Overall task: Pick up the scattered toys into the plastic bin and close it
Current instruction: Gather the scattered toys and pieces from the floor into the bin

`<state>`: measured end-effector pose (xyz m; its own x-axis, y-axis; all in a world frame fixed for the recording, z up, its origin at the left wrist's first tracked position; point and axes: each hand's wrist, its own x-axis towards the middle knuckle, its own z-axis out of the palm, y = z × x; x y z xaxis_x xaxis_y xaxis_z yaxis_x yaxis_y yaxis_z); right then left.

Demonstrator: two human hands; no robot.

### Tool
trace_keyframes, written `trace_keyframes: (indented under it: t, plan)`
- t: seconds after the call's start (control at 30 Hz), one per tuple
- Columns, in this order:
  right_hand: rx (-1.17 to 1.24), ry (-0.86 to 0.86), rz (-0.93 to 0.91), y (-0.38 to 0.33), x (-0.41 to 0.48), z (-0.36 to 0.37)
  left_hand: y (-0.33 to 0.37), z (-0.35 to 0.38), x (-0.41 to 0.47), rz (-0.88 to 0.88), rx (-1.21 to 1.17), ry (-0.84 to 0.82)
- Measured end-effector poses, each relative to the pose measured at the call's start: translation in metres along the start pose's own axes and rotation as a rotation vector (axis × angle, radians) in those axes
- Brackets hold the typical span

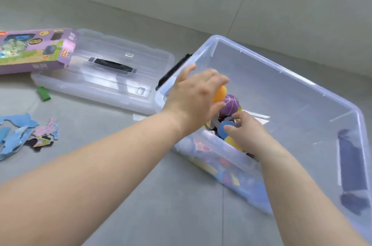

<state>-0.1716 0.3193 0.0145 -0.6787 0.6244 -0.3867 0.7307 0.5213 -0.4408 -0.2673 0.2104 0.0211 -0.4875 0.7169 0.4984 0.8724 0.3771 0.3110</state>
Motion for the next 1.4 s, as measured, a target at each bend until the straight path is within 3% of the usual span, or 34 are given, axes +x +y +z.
trace_keyframes:
  t: [0.07, 0.13, 0.3, 0.4, 0.47, 0.53, 0.67, 0.8, 0.97, 1.17, 1.23, 1.33, 1.4]
  plan:
    - [0.016, -0.015, -0.003, 0.005, 0.002, -0.002, 0.003, 0.011, 0.004, -0.153, 0.101, -0.313]
    - [0.018, 0.021, -0.028, 0.005, 0.001, -0.004, 0.000, 0.012, 0.004, -0.229, 0.079, -0.390]
    - [0.076, 0.169, -0.176, -0.003, -0.007, -0.003, -0.027, -0.013, -0.040, -0.044, -0.068, 0.019]
    - [0.173, 0.400, -0.394, -0.021, -0.016, 0.002, -0.054, -0.034, -0.093, -0.056, -0.086, 0.029]
    - [0.175, 0.505, -0.624, -0.045, -0.029, 0.015, -0.070, -0.046, -0.141, -0.130, -0.097, -0.070]
    - [-0.003, 0.535, -0.771, -0.062, -0.040, 0.039, -0.083, -0.051, -0.197, -0.195, -0.066, -0.280]
    - [-0.392, 0.532, -0.651, -0.078, -0.038, 0.077, -0.088, -0.047, -0.305, -0.329, 0.021, -0.690]
    - [-0.463, 0.612, -0.660, -0.089, -0.035, 0.084, -0.084, -0.042, -0.350, -0.327, -0.053, -0.786]
    - [-0.424, 0.632, -0.721, -0.112, -0.039, 0.097, -0.084, -0.037, -0.352, -0.264, -0.070, -0.752]
    - [-0.449, 0.670, -0.855, -0.127, -0.046, 0.109, -0.092, -0.030, -0.345, -0.331, -0.071, -0.640]
    - [-0.451, 0.568, -0.833, -0.129, -0.052, 0.106, -0.098, -0.034, -0.337, -0.433, -0.112, -0.577]
    - [-0.373, 0.257, -0.734, -0.130, -0.056, 0.092, -0.106, -0.045, -0.317, -0.557, -0.170, -0.424]
    - [-0.297, 0.170, -0.751, -0.117, -0.058, 0.081, -0.107, -0.051, -0.292, -0.618, -0.232, -0.312]
